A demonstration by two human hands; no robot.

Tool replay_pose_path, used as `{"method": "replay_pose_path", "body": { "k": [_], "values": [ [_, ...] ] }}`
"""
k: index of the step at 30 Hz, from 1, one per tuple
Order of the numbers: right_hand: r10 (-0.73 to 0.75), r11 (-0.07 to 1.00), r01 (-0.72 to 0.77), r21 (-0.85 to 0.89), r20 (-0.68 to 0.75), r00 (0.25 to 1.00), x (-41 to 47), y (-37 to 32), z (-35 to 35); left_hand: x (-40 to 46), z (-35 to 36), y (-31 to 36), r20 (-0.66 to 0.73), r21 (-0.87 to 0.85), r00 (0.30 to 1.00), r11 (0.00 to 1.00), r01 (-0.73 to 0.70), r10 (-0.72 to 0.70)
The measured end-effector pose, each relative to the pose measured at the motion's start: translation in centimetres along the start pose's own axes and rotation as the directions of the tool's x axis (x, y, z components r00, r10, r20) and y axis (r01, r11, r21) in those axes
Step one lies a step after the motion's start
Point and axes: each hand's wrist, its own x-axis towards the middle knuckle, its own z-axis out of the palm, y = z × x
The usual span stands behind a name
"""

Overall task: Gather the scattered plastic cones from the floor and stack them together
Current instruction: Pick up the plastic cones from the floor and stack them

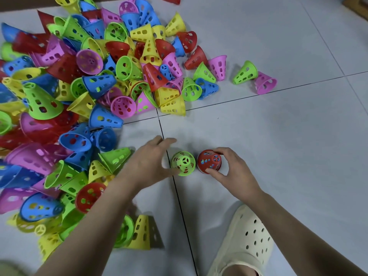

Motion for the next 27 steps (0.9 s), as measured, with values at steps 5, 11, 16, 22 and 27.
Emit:
{"method": "replay_pose_path", "body": {
  "k": [5,11,16,22,27],
  "values": [
    [-0.164,0.973,0.120,-0.195,-0.228,0.960,-1.0,-0.9,-0.5,-1.9,-2.3,-4.7,-0.178,0.245,0.955,0.929,0.276,-0.237],
    [-0.255,0.963,0.195,-0.188,-0.388,0.885,-2.6,-5.0,-0.1,-4.2,-3.1,-8.4,-0.201,0.278,0.862,0.816,0.507,-0.466],
    [-0.328,0.941,0.320,-0.112,-0.062,0.943,-4.7,-9.2,4.1,-5.3,-2.1,-8.6,-0.207,0.324,0.868,0.805,0.496,-0.451],
    [0.077,0.988,-0.011,-0.156,0.426,0.901,-4.5,-10.4,10.8,-5.9,-1.0,-9.1,-0.200,0.396,0.889,0.797,0.457,-0.411],
    [0.309,0.948,-0.211,-0.238,0.527,0.792,-4.3,-9.6,14.5,-6.2,-1.1,-9.4,-0.173,0.330,0.892,0.829,0.451,-0.416]
  ]
}}
